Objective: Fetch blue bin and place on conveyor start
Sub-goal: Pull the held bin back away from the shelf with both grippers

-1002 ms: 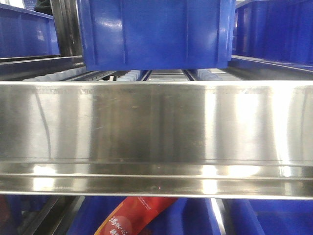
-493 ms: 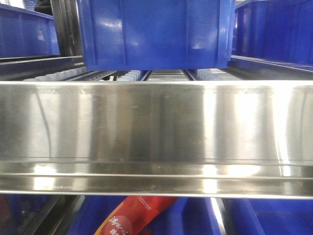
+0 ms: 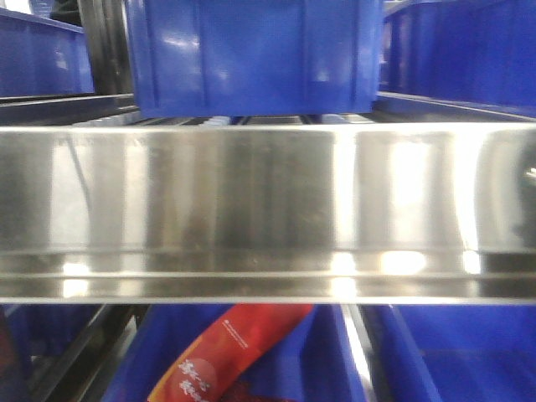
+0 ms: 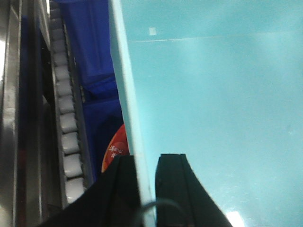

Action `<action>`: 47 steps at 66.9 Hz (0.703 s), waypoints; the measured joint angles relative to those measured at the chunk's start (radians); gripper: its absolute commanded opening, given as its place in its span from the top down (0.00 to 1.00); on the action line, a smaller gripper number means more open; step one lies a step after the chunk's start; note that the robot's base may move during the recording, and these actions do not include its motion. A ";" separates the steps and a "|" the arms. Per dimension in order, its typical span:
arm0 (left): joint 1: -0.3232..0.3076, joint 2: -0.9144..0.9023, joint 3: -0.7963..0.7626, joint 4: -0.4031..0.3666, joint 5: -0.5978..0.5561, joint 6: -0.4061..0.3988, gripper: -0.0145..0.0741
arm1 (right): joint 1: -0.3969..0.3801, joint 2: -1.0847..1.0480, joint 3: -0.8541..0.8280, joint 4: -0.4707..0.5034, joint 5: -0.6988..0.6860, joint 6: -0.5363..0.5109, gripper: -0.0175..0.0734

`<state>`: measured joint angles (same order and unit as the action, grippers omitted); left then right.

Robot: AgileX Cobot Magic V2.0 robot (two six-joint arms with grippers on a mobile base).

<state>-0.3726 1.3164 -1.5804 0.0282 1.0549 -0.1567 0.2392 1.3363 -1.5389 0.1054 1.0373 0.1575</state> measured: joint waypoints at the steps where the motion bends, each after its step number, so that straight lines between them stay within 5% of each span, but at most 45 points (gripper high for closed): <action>1: 0.000 0.000 0.000 0.000 0.000 0.000 0.96 | 0.000 0.000 0.000 0.000 -0.003 0.000 0.98; 47: 0.000 0.000 0.000 0.022 -0.022 -0.002 0.96 | 0.000 0.000 0.000 -0.005 -0.133 0.000 0.98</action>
<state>-0.3726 1.3164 -1.5804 0.0498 1.0329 -0.1583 0.2392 1.3363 -1.5389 0.1000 0.9042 0.1575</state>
